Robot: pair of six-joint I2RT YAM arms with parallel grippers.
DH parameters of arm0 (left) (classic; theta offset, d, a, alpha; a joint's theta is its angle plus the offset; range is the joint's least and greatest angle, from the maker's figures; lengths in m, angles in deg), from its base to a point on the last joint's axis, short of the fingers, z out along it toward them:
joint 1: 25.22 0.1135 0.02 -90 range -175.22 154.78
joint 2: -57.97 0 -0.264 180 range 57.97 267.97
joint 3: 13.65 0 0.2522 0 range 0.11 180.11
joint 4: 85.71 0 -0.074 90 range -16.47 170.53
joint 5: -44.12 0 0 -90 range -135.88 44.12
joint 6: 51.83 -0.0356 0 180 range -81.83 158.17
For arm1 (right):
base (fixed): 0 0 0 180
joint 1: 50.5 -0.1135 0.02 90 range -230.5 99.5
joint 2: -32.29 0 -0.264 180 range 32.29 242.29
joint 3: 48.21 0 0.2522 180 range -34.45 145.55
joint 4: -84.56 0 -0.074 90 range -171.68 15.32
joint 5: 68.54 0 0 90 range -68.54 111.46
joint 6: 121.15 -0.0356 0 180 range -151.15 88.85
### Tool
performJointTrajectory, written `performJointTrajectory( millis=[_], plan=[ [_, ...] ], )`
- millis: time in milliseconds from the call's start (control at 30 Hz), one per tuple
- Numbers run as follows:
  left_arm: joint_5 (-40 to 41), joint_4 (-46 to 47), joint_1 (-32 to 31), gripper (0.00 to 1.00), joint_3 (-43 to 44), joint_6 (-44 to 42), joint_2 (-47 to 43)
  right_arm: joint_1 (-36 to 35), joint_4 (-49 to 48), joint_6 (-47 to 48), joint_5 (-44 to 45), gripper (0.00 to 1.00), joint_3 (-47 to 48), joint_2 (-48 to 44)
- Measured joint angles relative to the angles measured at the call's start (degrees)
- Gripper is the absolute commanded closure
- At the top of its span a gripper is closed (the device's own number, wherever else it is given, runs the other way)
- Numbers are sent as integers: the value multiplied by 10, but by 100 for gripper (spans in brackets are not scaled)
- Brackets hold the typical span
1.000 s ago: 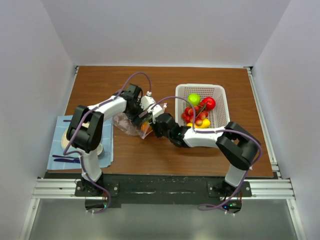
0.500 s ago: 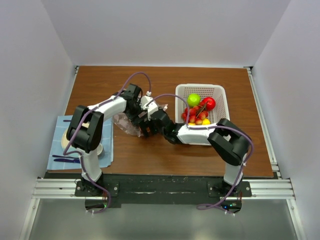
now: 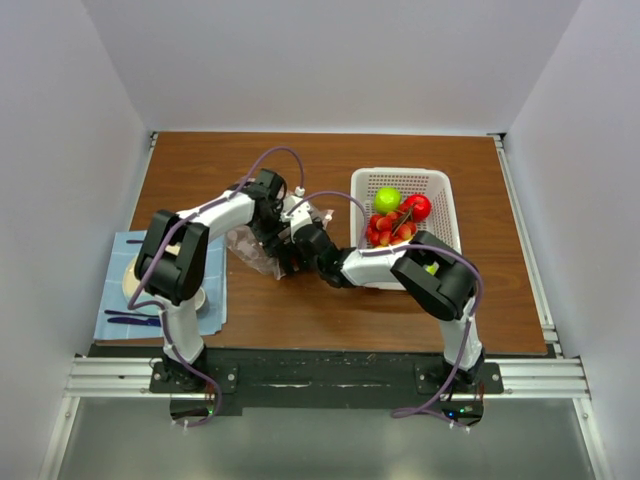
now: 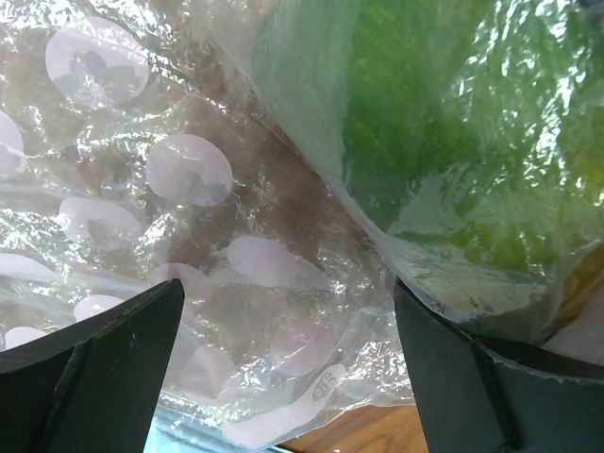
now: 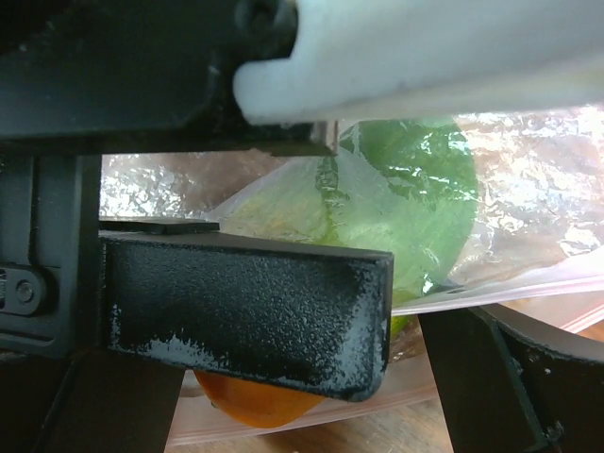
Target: Open the zip-top bag and remove the fake food
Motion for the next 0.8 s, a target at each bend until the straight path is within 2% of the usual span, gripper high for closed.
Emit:
performJointTrajectory(
  millis=[67, 167, 200, 300, 433, 567, 800],
  plan=[
    [-1, -2, 0, 0, 2, 0, 1, 0, -2, 0, 2, 1, -1, 0],
    [-1, -3, 0, 0, 2, 0, 1, 0, -18, 0, 4, 19, -12, -4],
    [-2, -5, -1, 0, 2, 0, 1, 0, -23, 1, 5, 32, -21, -10],
    [-2, -7, -3, 0, 2, 0, 2, 0, -29, 3, 7, 48, -50, -38],
    [-2, -7, -4, 0, 2, 0, 2, 0, -29, 10, 8, 53, -61, -65],
    [-2, -7, -4, 0, 1, 0, 2, 0, -29, 16, 10, 65, -63, -71],
    [6, -7, -4, 0, 1, 0, 2, 0, -25, 20, 10, 65, -84, -97]
  ],
)
